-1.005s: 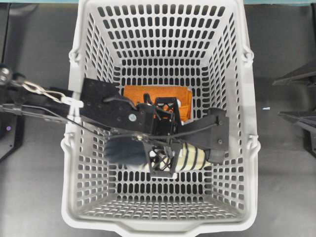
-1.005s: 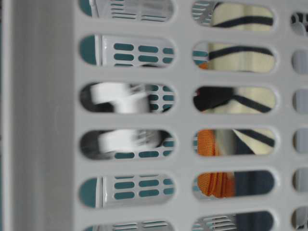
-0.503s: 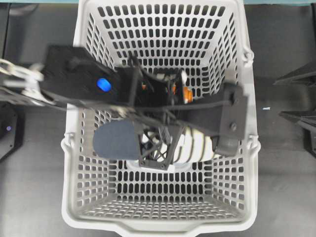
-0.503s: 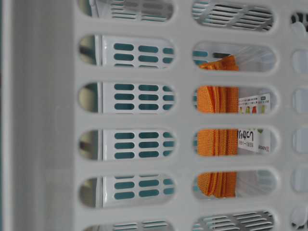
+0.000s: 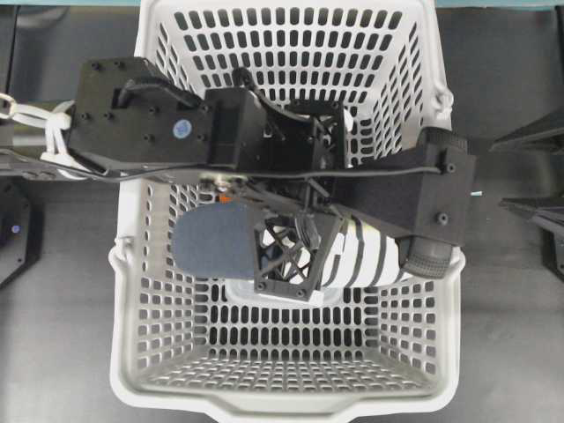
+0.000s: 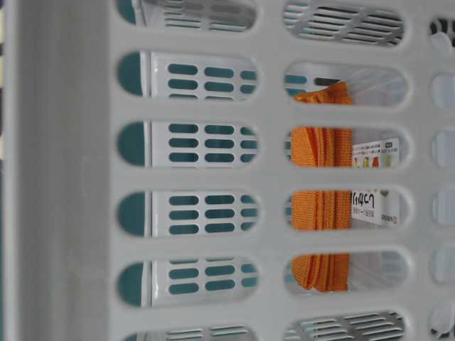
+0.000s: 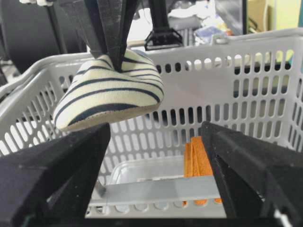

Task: Pick up the slipper from the shopping basket with the left arm.

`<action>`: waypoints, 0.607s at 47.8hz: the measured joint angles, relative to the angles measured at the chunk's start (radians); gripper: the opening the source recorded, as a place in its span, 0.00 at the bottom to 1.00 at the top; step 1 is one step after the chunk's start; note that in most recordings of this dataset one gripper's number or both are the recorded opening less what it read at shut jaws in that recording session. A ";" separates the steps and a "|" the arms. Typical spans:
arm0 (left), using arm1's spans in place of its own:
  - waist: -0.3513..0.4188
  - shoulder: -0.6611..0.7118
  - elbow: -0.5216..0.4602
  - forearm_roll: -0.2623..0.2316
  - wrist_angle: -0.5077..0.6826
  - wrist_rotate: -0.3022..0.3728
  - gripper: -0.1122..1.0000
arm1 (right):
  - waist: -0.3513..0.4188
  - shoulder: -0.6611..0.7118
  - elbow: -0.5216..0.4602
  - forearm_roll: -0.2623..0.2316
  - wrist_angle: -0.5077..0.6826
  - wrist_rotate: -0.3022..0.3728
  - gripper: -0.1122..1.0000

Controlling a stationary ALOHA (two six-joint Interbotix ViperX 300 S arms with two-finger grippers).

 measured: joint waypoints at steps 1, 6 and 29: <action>0.000 0.000 0.000 0.000 0.000 0.000 0.15 | 0.000 0.000 0.000 0.002 0.000 0.000 0.77; 0.000 0.002 0.000 0.000 0.000 0.002 0.15 | 0.002 0.000 0.000 0.000 0.003 0.000 0.77; 0.000 0.002 0.000 0.000 0.006 0.003 0.15 | 0.000 0.000 0.000 0.002 0.005 0.000 0.77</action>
